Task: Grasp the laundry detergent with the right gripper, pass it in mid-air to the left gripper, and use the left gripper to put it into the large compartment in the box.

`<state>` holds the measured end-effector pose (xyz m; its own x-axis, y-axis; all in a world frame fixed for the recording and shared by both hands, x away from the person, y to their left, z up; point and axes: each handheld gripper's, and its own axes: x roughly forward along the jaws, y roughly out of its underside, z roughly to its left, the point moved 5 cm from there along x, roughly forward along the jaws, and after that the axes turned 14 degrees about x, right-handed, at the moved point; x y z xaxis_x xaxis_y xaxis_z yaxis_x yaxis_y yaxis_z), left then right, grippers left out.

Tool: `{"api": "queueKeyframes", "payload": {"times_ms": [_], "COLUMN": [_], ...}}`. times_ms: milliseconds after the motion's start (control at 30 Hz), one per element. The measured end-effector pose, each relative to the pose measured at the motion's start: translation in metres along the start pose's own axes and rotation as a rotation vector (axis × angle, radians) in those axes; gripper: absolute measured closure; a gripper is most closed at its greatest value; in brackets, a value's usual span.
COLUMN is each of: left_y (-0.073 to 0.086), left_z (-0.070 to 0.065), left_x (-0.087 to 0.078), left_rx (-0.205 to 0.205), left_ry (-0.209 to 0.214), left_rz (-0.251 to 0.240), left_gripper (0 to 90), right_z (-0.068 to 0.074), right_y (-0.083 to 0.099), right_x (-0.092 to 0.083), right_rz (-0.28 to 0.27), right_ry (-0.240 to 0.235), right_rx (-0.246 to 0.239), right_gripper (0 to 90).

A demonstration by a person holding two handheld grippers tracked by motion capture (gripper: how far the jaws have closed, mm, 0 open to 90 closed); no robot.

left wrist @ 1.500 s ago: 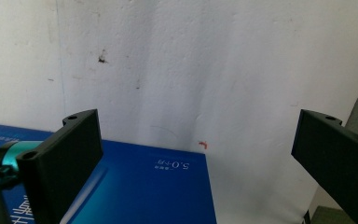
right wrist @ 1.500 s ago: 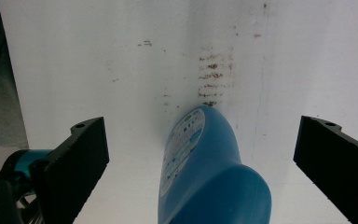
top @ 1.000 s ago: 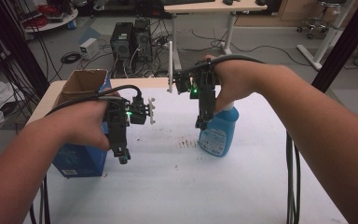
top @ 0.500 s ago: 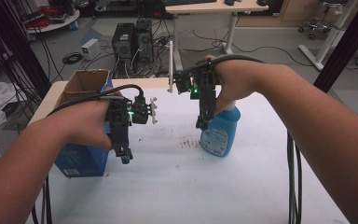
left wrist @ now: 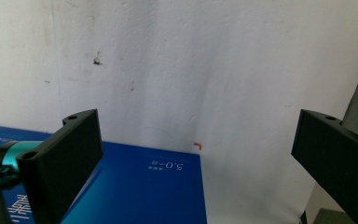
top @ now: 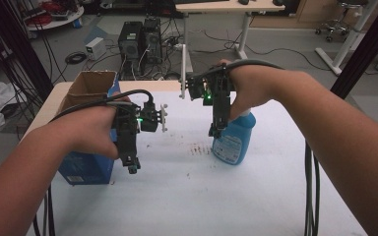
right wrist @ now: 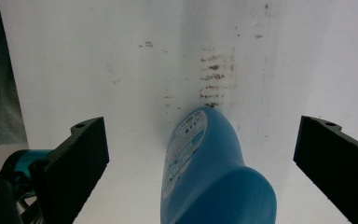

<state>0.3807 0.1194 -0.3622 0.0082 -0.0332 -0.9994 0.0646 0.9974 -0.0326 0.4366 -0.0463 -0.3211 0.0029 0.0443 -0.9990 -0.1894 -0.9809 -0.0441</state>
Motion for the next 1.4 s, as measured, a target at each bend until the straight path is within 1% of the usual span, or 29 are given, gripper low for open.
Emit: {"api": "queueKeyframes", "payload": {"times_ms": [100,133,200,233,267,300,333,400,433,467,500,533,600,767,833,867,900,967,1033,1200,1267,1367,1400], "left_y": [0.001,0.001,0.0,0.0,0.0,0.001,0.001,0.001,0.0,0.0,0.0,0.0,-0.001,0.0,0.0,0.0,0.0,0.001,0.001,-0.001,-0.002,-0.004,-0.004], "left_z": [0.001,0.001,0.001,0.001,0.0,0.001,0.001,0.001,0.002,0.002,0.002,0.002,0.001,0.0,0.0,0.0,-0.001,-0.001,-0.001,-0.001,-0.001,-0.002,-0.002], "left_x": [0.0,0.001,0.0,0.0,0.0,-0.002,-0.002,-0.002,-0.002,-0.002,-0.003,-0.003,-0.004,-0.006,-0.006,-0.006,-0.007,-0.007,-0.007,-0.007,-0.006,-0.006,-0.006], "left_rx": [-0.008,-0.014,-0.011,-0.004,-0.012,0.004,0.004,0.006,0.006,0.006,0.006,0.006,0.004,0.004,0.001,0.001,0.002,0.003,0.004,0.009,0.009,0.013,0.013], "left_ry": [-0.001,-0.003,-0.002,-0.007,-0.005,-0.003,-0.003,-0.003,-0.007,-0.007,-0.009,-0.009,-0.011,-0.012,-0.015,-0.015,-0.016,-0.018,-0.017,-0.014,-0.016,-0.015,-0.015], "left_rz": [-0.005,-0.007,-0.006,-0.003,-0.011,0.003,0.003,0.005,0.004,0.004,0.003,0.003,-0.006,-0.001,-0.001,-0.001,0.004,0.005,0.005,0.01,0.01,0.014,0.014], "left_gripper": [1.8,1.7,1.7,1.7,1.8,1.7,1.8,1.7,1.8,1.7,1.7,1.8,1.7,1.8,1.8,1.8,1.7,1.8,1.7,1.7,1.7,1.8,1.8], "right_z": [-0.001,0.0,0.0,-0.001,0.0,-0.001,-0.002,-0.003,-0.004,-0.004,-0.007,-0.008,-0.013,-0.029,-0.037,-0.037,-0.042,-0.045,-0.047,-0.044,-0.043,-0.043,-0.043], "right_y": [-0.001,0.001,0.001,0.001,0.002,0.002,0.002,0.003,0.004,0.004,0.005,0.005,0.005,0.009,0.011,0.011,0.014,0.017,0.019,0.024,0.027,0.036,0.036], "right_x": [0.002,0.002,0.003,0.002,0.001,0.0,-0.001,-0.003,-0.005,-0.005,-0.008,-0.009,-0.014,-0.022,-0.023,-0.023,-0.024,-0.025,-0.025,-0.026,-0.027,-0.03,-0.03], "right_rz": [-0.003,0.004,0.0,-0.023,-0.029,-0.052,-0.068,-0.094,-0.109,-0.109,-0.145,-0.158,-0.208,-0.381,-0.44,-0.44,-0.499,-0.527,-0.533,-0.541,-0.55,-0.573,-0.573], "right_ry": [0.004,0.002,0.005,-0.002,-0.003,-0.007,-0.009,-0.006,-0.012,-0.012,-0.015,-0.017,-0.026,-0.042,-0.027,-0.027,-0.041,-0.046,-0.032,-0.038,-0.032,-0.032,-0.032], "right_rx": [-0.012,0.0,0.001,-0.002,0.018,0.011,0.016,0.036,0.053,0.053,0.074,0.092,0.13,0.241,0.293,0.293,0.335,0.353,0.364,0.363,0.362,0.38,0.38], "right_gripper": [2.2,2.2,2.2,2.2,2.2,2.2,2.2,2.2,2.2,2.2,2.2,2.2,2.2,2.2,2.2,2.2,2.2,2.2,2.1,2.1,2.1,2.1,2.1]}}
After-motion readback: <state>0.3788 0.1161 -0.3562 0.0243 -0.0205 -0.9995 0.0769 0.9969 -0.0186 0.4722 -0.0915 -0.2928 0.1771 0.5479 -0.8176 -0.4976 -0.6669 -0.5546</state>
